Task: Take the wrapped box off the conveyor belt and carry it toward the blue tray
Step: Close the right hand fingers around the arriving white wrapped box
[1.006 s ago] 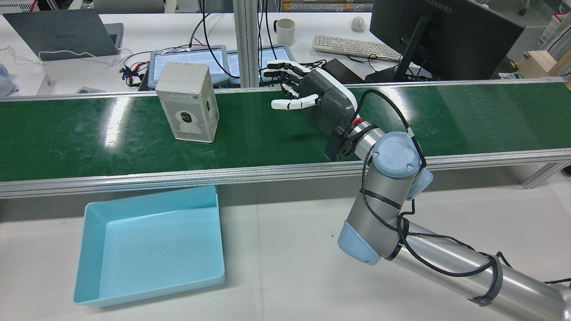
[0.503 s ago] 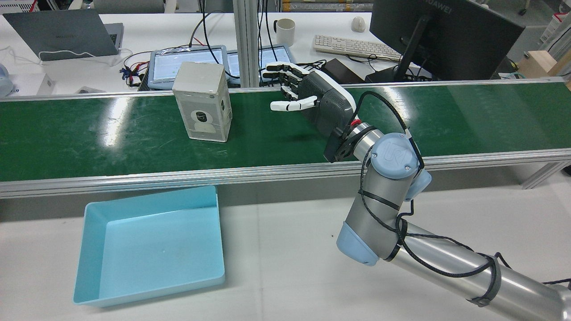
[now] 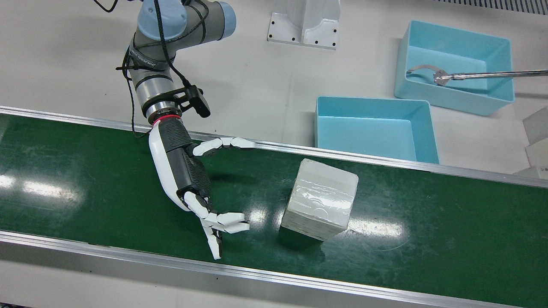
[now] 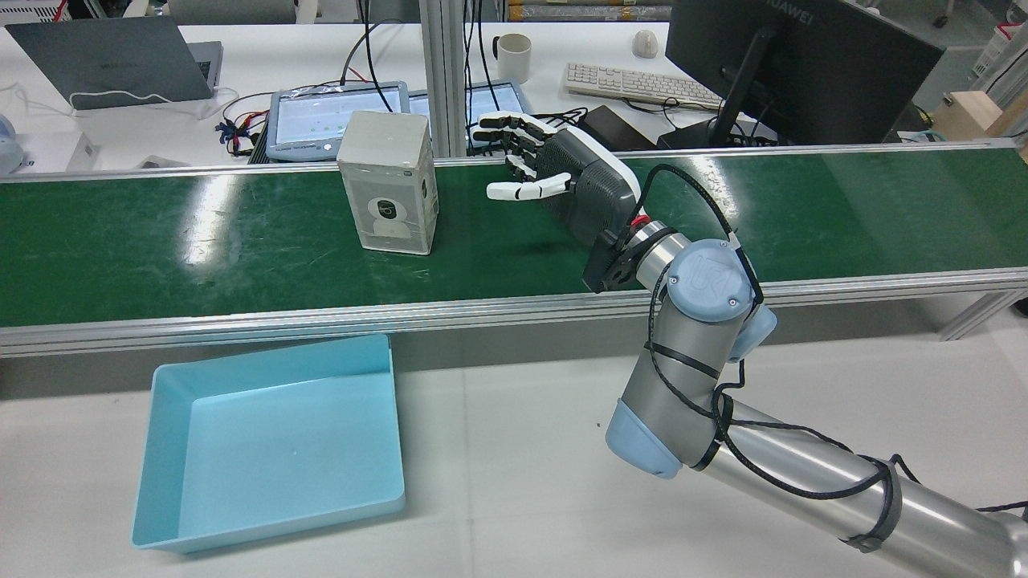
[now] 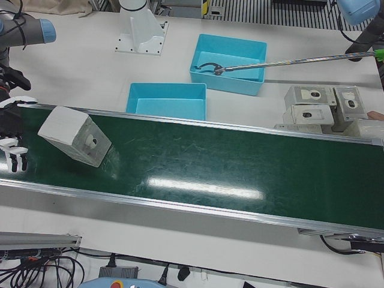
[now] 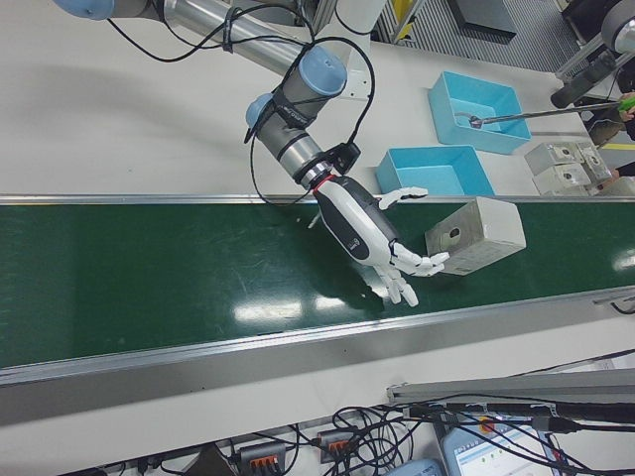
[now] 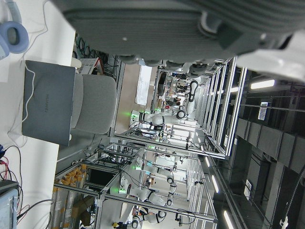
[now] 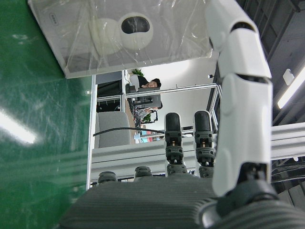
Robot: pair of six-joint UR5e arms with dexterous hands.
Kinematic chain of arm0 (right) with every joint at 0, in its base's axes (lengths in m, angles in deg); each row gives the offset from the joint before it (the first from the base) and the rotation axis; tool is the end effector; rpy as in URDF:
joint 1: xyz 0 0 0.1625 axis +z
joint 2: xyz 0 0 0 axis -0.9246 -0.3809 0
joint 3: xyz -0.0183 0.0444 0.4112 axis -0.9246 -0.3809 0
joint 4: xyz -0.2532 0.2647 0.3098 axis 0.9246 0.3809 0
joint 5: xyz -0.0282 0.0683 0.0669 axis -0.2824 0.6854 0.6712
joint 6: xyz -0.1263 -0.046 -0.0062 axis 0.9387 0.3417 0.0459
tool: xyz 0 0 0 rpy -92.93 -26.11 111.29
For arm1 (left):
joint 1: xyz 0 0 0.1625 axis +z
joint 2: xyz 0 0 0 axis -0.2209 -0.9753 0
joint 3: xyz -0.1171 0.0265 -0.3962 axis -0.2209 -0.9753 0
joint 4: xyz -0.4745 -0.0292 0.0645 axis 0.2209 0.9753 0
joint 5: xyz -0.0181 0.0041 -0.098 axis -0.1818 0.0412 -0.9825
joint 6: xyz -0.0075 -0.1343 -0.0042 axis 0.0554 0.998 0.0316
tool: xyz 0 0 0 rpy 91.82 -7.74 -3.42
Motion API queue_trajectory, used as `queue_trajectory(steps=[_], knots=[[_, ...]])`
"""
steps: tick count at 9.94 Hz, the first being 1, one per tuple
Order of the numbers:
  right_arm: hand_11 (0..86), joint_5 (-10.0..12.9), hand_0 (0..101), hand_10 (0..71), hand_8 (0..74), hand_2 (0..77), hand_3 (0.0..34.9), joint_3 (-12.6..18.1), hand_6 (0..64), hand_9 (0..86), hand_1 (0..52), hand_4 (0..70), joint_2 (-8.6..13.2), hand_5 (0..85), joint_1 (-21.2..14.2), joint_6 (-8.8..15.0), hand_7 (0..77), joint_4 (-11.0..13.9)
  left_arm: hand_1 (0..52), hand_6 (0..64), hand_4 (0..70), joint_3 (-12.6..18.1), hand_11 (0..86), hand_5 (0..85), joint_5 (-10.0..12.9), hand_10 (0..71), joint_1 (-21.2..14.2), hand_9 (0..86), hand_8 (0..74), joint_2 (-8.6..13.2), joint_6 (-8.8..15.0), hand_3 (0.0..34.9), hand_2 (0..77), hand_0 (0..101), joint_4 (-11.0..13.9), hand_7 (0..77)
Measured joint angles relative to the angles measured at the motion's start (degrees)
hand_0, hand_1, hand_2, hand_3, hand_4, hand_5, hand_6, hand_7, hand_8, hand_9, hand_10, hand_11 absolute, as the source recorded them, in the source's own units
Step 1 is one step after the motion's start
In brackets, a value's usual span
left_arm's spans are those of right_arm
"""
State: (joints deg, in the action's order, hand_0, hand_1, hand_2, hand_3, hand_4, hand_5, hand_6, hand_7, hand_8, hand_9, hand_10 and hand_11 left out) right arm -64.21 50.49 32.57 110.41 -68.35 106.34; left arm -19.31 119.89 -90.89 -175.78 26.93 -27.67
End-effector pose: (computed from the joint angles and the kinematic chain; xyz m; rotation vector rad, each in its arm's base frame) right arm -0.4363 -0.6552 0.2208 -0.5823 -2.4040 1.6268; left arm -0.2349 -0.5989 0.4891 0.2960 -2.1440 2.2296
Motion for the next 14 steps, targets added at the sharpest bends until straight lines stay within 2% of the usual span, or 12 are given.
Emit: queue_trajectory(steps=[1, 2, 14], knots=[[1.6, 0.03, 48, 0.0, 0.0, 20.2, 13.5, -0.01, 7.6, 4.9, 15.8, 15.8, 0.02, 28.4, 0.0, -0.02, 25.6, 0.0, 0.0, 0.0, 0.0, 0.0, 0.0, 1.1, 0.0, 0.0, 0.0, 0.0, 0.5, 0.0, 0.0, 0.0, 1.1, 0, 0.0, 0.5], [1.6, 0.05, 48, 0.0, 0.0, 20.2, 15.0, -0.01, 7.6, 4.9, 16.4, 15.8, 0.04, 28.4, 0.0, -0.01, 25.6, 0.0, 0.0, 0.0, 0.0, 0.0, 0.5, 1.1, 0.0, 0.5, 0.0, 0.0, 0.5, 0.0, 0.0, 0.0, 1.1, 0, 0.0, 0.5], [1.6, 0.11, 48, 0.0, 0.0, 21.3, 15.1, -0.01, 7.6, 4.9, 16.4, 15.8, 0.17, 28.4, -0.51, 0.05, 25.6, 0.0, 0.0, 0.0, 0.0, 0.0, 0.0, 1.1, 0.0, 0.5, 0.0, 0.0, 0.5, 0.0, 0.0, 0.0, 1.1, 0, 0.0, 0.5]])
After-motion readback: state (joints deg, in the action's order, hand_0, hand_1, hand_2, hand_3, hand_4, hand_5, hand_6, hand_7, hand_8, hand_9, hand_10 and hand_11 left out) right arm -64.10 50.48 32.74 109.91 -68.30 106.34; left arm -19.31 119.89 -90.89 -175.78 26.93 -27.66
